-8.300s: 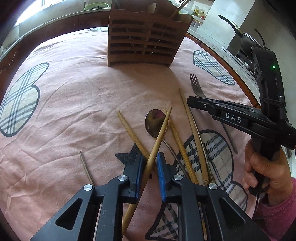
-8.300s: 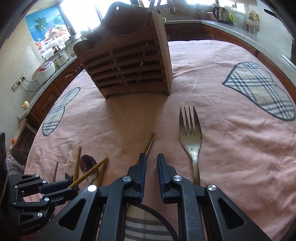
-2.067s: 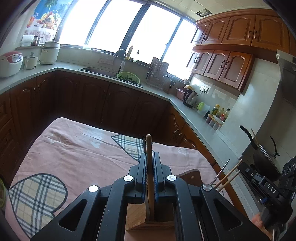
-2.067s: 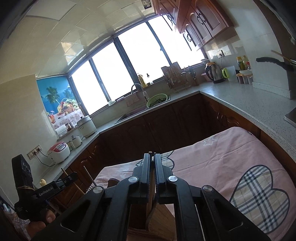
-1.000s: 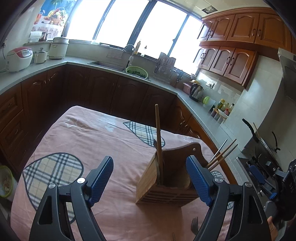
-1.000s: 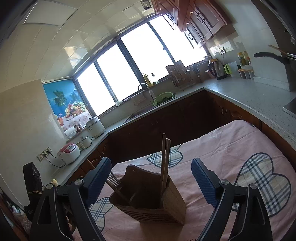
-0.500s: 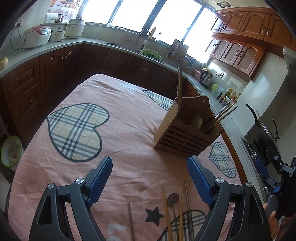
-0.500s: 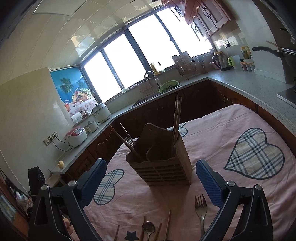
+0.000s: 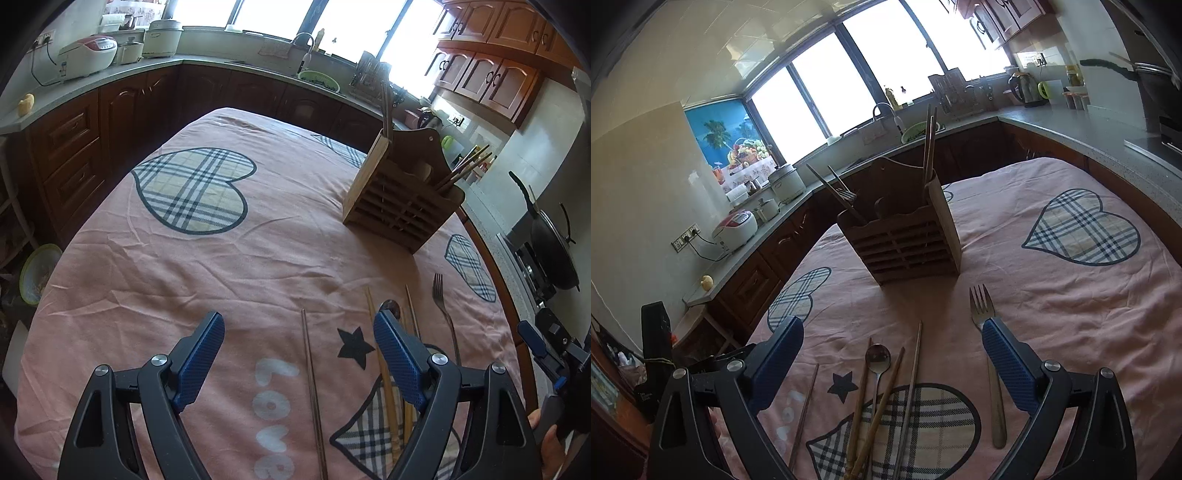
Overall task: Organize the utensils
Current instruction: 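Move both open tools back to the chopsticks beside the spoon, then close the left tool on a metal chopstick while the right tool grasps a wooden chopstick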
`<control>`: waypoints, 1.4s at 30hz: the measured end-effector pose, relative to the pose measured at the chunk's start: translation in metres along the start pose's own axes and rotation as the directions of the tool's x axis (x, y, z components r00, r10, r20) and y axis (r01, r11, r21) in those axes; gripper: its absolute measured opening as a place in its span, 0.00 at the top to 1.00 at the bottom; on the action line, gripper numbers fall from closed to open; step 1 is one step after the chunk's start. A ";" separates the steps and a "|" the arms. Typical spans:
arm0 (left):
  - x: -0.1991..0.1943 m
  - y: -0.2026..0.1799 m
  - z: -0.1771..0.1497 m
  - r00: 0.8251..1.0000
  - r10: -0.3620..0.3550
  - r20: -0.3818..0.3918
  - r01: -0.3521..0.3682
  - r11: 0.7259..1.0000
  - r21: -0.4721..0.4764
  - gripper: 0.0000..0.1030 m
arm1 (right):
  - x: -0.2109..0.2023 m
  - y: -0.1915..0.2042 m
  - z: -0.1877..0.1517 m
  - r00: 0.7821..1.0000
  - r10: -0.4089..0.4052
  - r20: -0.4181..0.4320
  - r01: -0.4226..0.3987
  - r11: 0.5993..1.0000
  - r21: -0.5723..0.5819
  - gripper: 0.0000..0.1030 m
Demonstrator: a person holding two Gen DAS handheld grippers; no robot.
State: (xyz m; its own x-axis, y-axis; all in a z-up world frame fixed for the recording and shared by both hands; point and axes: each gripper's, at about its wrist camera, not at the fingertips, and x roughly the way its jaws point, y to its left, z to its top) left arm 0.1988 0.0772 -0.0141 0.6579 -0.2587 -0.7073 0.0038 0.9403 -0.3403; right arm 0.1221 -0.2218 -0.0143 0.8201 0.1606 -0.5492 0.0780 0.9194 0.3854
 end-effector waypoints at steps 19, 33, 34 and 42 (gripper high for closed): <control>0.029 -0.009 -0.016 0.994 0.043 -0.097 -0.034 0.996 0.088 0.20 | 0.020 0.001 -0.031 0.994 -0.041 -0.102 0.035 0.998 -0.060 0.10; 0.067 -0.022 -0.007 0.982 0.078 -0.170 -0.053 0.988 0.145 0.31 | 0.064 0.003 -0.032 0.973 -0.044 -0.226 0.022 0.995 -0.100 0.55; 0.069 -0.023 -0.006 0.981 0.080 -0.177 -0.053 0.987 0.150 0.32 | 0.069 0.004 -0.032 0.971 -0.040 -0.235 0.016 0.995 -0.102 0.59; 0.090 -0.027 0.002 0.972 0.093 -0.218 -0.055 0.983 0.172 0.52 | 0.108 0.013 -0.032 0.942 -0.031 -0.333 -0.008 0.993 -0.115 0.82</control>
State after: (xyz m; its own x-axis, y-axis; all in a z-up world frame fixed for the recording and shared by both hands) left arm 0.2595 0.0291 -0.0677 0.4753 -0.2125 -0.8538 0.0974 0.9771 -0.1889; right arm 0.1936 -0.1812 -0.0920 0.5818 0.2427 -0.7763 0.0058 0.9532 0.3023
